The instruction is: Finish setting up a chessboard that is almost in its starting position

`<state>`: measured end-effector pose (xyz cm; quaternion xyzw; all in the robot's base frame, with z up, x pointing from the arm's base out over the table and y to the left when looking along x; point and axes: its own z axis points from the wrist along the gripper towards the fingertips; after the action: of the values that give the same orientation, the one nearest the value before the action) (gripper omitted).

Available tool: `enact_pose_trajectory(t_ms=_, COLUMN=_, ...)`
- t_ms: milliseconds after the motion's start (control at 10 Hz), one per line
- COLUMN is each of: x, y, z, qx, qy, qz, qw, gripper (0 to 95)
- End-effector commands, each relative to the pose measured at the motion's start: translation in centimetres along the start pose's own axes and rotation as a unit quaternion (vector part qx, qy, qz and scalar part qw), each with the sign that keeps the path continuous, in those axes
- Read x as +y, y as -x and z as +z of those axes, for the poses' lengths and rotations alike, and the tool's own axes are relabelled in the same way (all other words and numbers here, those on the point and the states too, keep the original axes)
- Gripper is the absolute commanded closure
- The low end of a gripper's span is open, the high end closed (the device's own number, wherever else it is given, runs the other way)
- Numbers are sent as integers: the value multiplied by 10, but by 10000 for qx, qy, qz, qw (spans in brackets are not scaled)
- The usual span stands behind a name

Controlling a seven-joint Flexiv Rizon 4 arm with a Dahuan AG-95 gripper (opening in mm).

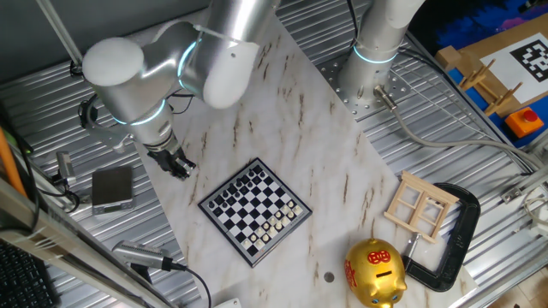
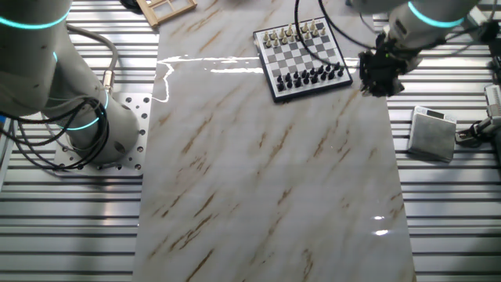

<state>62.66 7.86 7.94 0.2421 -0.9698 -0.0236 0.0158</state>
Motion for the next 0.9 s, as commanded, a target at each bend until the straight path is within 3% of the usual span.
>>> enact_pose_trajectory(t_ms=100, x=0, y=1, z=1, qx=39, qy=54, qz=18, qw=10000, gripper=950)
enact_pose_trajectory(t_ms=600, x=0, y=1, z=1, qx=-46, qy=166, qz=-460, qw=9988, gripper=950)
enact_pose_trajectory(t_ms=900, x=20, y=11, z=2, qx=-65, qy=207, qz=-402, qw=9990, gripper=950)
